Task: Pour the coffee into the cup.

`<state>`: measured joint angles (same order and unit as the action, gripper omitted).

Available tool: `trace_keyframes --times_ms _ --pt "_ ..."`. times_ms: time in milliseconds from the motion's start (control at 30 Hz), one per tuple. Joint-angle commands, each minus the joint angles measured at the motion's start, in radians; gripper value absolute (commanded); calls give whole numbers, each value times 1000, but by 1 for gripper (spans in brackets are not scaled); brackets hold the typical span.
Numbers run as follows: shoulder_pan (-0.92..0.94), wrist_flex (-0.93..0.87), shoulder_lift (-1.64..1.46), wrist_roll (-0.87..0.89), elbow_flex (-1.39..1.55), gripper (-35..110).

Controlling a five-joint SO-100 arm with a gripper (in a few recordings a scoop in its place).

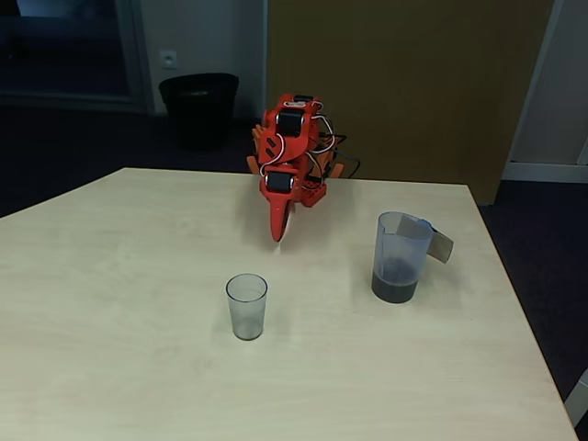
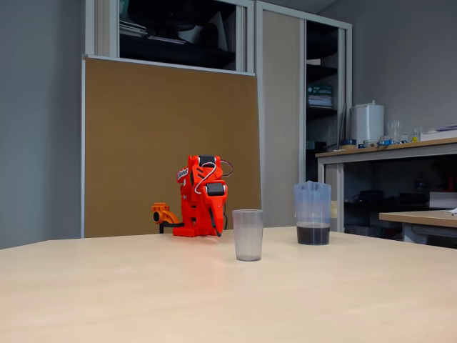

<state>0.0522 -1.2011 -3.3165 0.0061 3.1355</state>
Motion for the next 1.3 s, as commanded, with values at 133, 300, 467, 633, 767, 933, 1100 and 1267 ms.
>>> trace_keyframes --times_ms 133,300,467,633,767,933,1100,1267 --pt "41 -14 -6 -17 6 0" --pt "41 -14 -6 -17 6 0" --pt "72 -14 -6 -17 6 0" --pt "98 -14 -6 -17 6 0" --pt "98 -14 -6 -17 6 0" --pt "170 -15 -6 -20 6 0" --pt "44 -14 -6 -20 6 0" --pt "-26 44 -5 67 6 0"
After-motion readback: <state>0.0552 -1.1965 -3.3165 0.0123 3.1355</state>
